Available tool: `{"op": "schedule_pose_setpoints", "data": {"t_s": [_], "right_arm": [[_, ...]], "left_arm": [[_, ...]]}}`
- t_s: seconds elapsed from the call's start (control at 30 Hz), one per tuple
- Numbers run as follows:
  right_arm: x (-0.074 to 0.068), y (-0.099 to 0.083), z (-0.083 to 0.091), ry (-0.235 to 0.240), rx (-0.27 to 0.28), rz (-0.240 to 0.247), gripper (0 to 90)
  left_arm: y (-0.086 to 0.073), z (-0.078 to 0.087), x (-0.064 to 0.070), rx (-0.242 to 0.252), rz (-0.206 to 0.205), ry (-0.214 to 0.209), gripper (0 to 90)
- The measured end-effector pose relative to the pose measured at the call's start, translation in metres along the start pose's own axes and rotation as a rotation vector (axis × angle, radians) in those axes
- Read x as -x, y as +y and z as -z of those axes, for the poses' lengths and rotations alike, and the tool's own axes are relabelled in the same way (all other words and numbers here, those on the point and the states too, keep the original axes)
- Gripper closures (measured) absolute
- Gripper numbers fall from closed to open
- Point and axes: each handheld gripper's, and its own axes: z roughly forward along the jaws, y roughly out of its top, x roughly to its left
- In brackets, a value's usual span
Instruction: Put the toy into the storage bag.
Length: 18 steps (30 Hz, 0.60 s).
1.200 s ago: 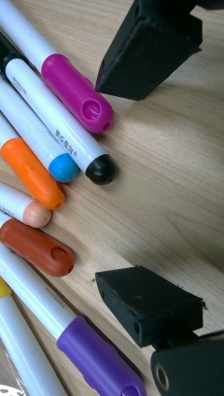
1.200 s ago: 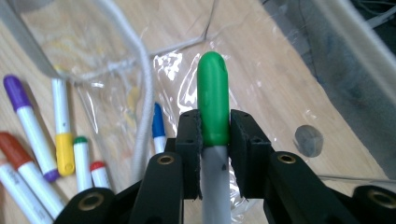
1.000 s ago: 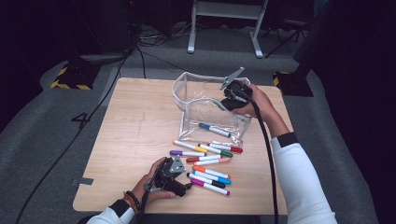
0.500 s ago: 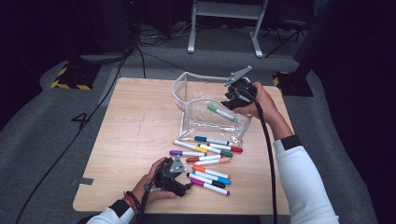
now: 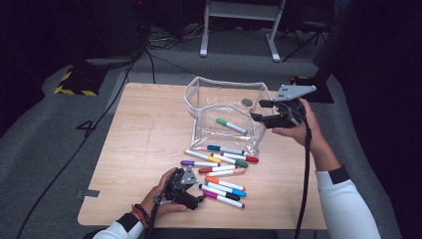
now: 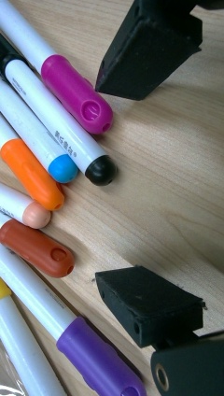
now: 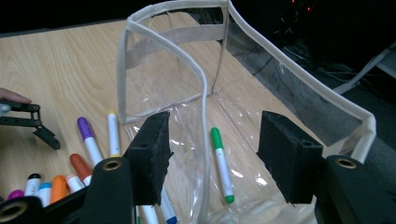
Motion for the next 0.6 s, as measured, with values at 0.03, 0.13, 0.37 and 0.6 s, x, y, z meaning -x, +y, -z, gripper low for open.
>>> {"op": "schedule_pose_setpoints", "data": {"t_s": [0.03,0.13,0.37,0.6], "right_arm": [[-0.002,-0.005,0.005,-0.001,0.011,-0.002,43.9],[-0.010,-0.022,0.019,-0.002,0.042,-0.001,45.0],[-0.031,-0.077,0.029,0.042,0.062,-0.017,49.1],[-0.051,-0.121,0.005,0.119,-0.006,-0.030,55.5]], "left_arm": [[0.000,0.000,0.000,0.000,0.000,-0.001,10.1],[0.000,0.000,0.000,0.000,0.000,-0.001,10.1],[0.000,0.000,0.000,0.000,-0.001,0.000,10.1],[0.000,0.000,0.000,0.001,-0.001,-0.002,10.0]]}}
